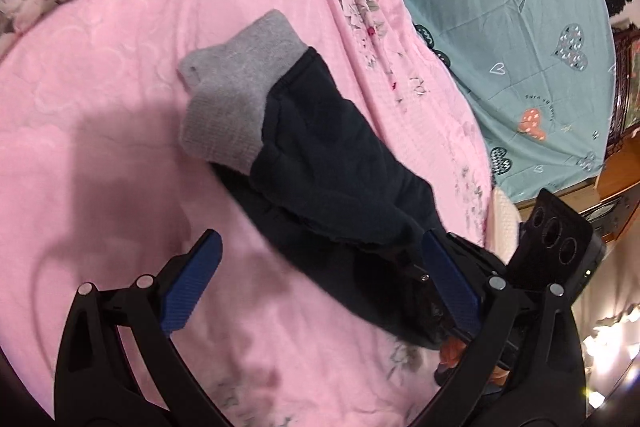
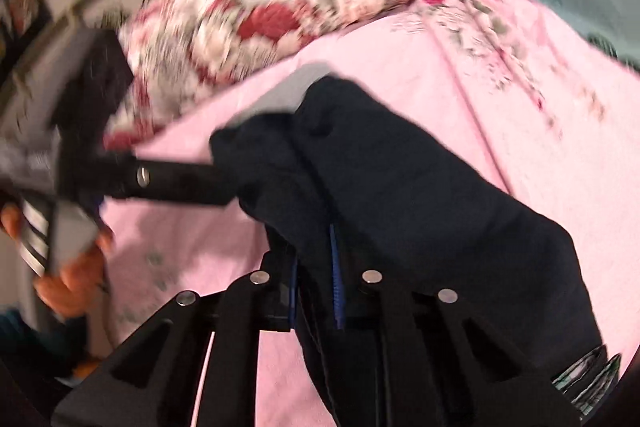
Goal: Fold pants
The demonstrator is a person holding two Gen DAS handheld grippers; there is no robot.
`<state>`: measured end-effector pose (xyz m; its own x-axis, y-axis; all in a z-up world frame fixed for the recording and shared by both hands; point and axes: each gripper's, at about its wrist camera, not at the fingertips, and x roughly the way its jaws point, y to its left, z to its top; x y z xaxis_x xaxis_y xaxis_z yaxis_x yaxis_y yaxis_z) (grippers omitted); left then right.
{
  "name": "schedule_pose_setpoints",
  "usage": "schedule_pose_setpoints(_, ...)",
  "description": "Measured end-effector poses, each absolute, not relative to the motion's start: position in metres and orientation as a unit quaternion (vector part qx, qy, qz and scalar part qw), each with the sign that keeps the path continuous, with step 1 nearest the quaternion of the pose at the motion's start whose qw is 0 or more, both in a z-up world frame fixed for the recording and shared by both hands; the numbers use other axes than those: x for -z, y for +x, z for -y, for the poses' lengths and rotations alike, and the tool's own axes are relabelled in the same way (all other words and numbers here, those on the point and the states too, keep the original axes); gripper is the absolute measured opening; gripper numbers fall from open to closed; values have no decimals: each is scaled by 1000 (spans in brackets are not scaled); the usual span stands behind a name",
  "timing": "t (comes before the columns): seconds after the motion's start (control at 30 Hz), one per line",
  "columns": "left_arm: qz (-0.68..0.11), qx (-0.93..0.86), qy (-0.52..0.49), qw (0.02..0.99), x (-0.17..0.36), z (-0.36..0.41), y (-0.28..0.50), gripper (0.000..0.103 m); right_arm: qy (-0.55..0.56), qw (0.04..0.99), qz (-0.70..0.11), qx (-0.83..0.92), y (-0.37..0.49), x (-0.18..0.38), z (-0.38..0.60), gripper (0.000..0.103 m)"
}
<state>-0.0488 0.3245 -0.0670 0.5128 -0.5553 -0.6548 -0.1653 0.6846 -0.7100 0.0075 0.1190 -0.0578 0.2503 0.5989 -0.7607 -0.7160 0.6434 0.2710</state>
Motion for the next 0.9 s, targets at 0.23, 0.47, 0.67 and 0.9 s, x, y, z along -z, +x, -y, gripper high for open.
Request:
schedule_pose_setpoints(0.23,-480,123,-406,768,78,-321,-38,101,-19,774,-465,-430,21,61,-107,14)
schedule_pose_setpoints(0.47,-455,103,-414,782,67,-338,-40,101,-158,788,-405,-435,-25,59,-152,68)
schedule_pose_setpoints(0.67,-454,112,-403,787,62,-338,-41,101,-274,802,-375,-375,-38,83,-177,68)
schedule_pose_setpoints(0.9,-453,117,-410,783,61,-339,-44,101,-203,790,-410,-408,-12,83,-161,28)
